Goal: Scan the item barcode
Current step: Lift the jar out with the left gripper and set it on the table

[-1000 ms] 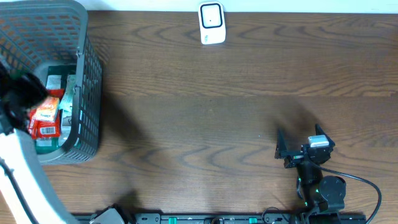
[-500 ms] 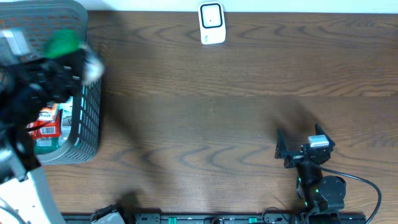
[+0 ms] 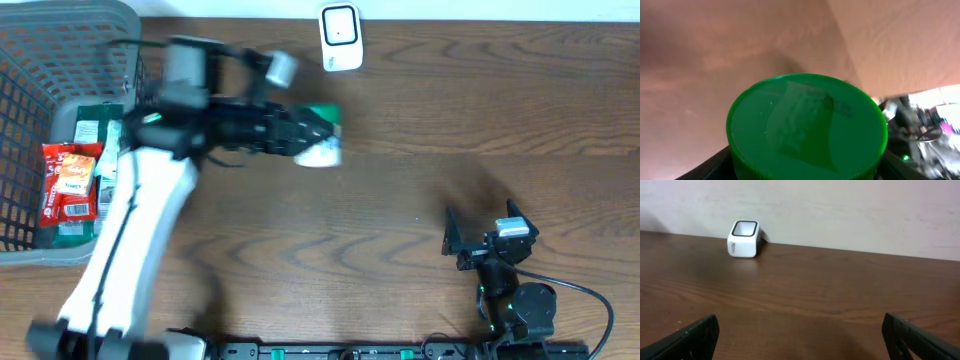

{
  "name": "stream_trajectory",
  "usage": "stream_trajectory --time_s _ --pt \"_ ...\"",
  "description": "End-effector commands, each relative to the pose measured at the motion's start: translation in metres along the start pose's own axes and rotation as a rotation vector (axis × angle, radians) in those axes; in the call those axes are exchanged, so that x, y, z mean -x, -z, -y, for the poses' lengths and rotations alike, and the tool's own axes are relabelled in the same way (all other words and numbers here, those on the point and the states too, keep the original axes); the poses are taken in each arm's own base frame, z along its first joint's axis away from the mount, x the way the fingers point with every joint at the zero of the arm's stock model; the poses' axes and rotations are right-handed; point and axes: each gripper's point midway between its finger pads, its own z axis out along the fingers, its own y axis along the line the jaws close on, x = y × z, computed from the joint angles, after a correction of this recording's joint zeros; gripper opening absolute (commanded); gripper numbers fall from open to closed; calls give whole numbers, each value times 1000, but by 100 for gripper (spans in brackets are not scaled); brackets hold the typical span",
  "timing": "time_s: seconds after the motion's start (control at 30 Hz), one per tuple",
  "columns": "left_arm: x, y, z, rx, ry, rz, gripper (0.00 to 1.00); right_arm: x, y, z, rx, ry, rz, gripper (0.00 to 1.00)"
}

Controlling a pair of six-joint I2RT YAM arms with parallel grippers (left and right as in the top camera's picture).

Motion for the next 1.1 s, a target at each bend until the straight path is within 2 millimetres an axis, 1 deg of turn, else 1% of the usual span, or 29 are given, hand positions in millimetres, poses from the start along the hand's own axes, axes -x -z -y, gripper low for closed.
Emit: stream_trajectory --time_s 0.0,0.03,0.1,0.13,0.27,0.4,0.47,0.6,0.7,0.8,0.83,0.87,0.9,0.93,0.97,1.0,1.03,1.07 --pt "-19 -52 -11 -30 22 -136 52 0 0 -2 9 -13 1 99" --pt "-27 -75 -21 -35 41 -191 52 0 0 -2 9 -13 1 99" --pt "-42 -106 -37 -39 70 -267 52 0 0 -2 9 -13 1 99" --pt "-49 -118 -46 -38 84 -299 52 0 0 -2 9 -13 1 99" --pt "-73 -153 -80 -26 144 -387 52 0 0 -2 9 -13 1 99" --pt "-83 -177 -112 -17 175 -411 52 0 0 -2 9 -13 1 99" --pt "-85 -184 -123 -10 176 -413 52 0 0 -2 9 -13 1 99" --pt "-92 -188 -156 146 160 -419 54 0 0 -2 9 -13 1 99" --pt "-93 -188 -167 210 143 -420 54 0 0 -2 9 -13 1 99" --pt "-93 -188 -168 217 140 -418 62 0 0 -2 9 -13 1 99" --pt "-92 -188 -168 217 138 -416 66 0 0 -2 9 -13 1 99" --pt "-92 -188 -168 217 138 -416 68 0 0 -2 9 -13 1 99" --pt "-92 -188 -168 217 138 -415 73 0 0 -2 9 -13 1 99" --pt "-92 -188 -168 217 138 -415 76 0 0 -2 9 -13 1 99" --pt "-91 -187 -168 216 136 -412 82 0 0 -2 9 -13 1 99" --pt "-88 -187 -167 215 131 -403 85 0 0 -2 9 -13 1 99" --pt "-83 -185 -165 214 125 -387 92 0 0 -2 9 -13 1 99" --pt "-78 -183 -164 212 117 -374 93 0 0 -2 9 -13 1 99"
